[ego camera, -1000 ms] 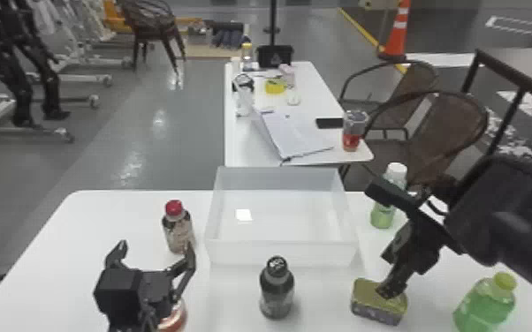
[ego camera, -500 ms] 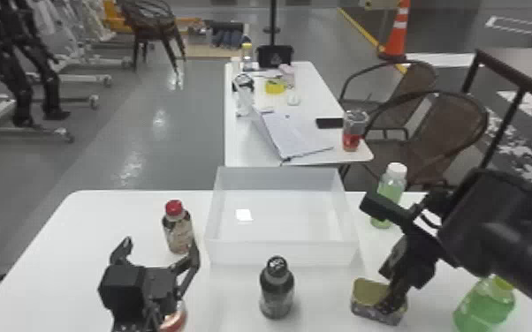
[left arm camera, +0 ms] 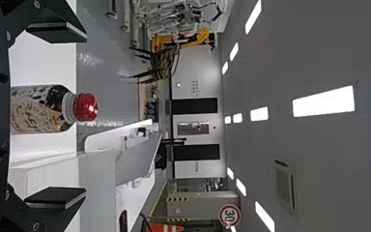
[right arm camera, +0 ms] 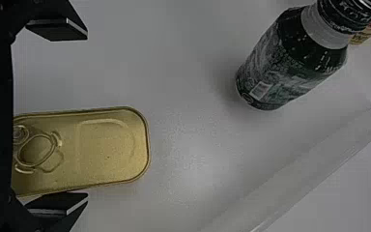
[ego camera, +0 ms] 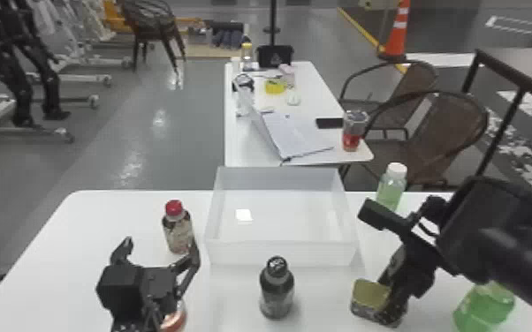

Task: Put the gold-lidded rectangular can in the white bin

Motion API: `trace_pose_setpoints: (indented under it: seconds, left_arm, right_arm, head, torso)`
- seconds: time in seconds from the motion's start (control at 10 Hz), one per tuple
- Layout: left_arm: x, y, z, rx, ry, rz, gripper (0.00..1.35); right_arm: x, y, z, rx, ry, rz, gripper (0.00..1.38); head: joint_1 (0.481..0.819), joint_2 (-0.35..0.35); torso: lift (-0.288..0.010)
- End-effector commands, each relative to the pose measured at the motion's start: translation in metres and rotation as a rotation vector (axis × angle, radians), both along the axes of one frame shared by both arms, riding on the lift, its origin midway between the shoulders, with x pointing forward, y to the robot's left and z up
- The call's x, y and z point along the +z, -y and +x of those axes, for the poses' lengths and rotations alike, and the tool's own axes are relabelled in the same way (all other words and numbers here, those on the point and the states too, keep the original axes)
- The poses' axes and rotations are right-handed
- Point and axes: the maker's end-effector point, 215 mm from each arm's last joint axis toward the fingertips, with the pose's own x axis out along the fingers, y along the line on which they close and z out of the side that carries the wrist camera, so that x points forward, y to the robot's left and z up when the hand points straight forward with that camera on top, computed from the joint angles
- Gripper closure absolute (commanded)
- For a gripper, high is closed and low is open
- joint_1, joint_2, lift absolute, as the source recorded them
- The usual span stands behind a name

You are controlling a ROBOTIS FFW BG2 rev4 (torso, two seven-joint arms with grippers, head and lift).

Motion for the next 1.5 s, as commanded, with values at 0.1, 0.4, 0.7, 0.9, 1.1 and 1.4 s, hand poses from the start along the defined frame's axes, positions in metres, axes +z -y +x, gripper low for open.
trace_pose_setpoints:
  seconds: [0.1, 0.4, 0.7, 0.9, 1.1, 1.4]
  left_arm:
    - [0.0, -0.001, 0.001, 0.003, 0.004, -0.007, 0.17]
    - [-0.001, 0.001, 0.003, 0.002, 0.008, -0.016, 0.17]
    - [-0.002, 0.001, 0.003, 0.003, 0.005, -0.028, 0.17]
    - [-0.004, 0.0, 0.002, 0.004, 0.003, -0.028, 0.17]
    - [-0.004, -0.002, 0.001, 0.009, 0.003, -0.032, 0.17]
    - [-0.004, -0.005, -0.002, 0.01, 0.005, -0.029, 0.17]
  right_arm:
    - [-0.005, 0.001, -0.011, 0.013, -0.042, 0.001, 0.12]
    - [-0.024, 0.005, -0.02, 0.016, -0.067, 0.0, 0.24]
    - [-0.026, 0.0, -0.023, 0.009, -0.082, 0.013, 1.01]
    - [-0.025, -0.002, -0.024, -0.001, -0.088, 0.033, 1.03]
    - [-0.011, -0.004, -0.012, -0.027, -0.055, 0.073, 1.03]
    - [0.046, 0.004, 0.041, -0.123, 0.131, 0.132, 1.03]
  head:
    - [0.549, 0.0]
    - [0.549, 0.0]
    - [0.549, 0.0]
    - [0.549, 0.0]
    - [0.549, 0.0]
    - [0.549, 0.0]
  torso:
    - [-0.1]
    - [-0.1]
    - [-0.1]
    - [-0.1]
    - [-0.1]
    - [-0.1]
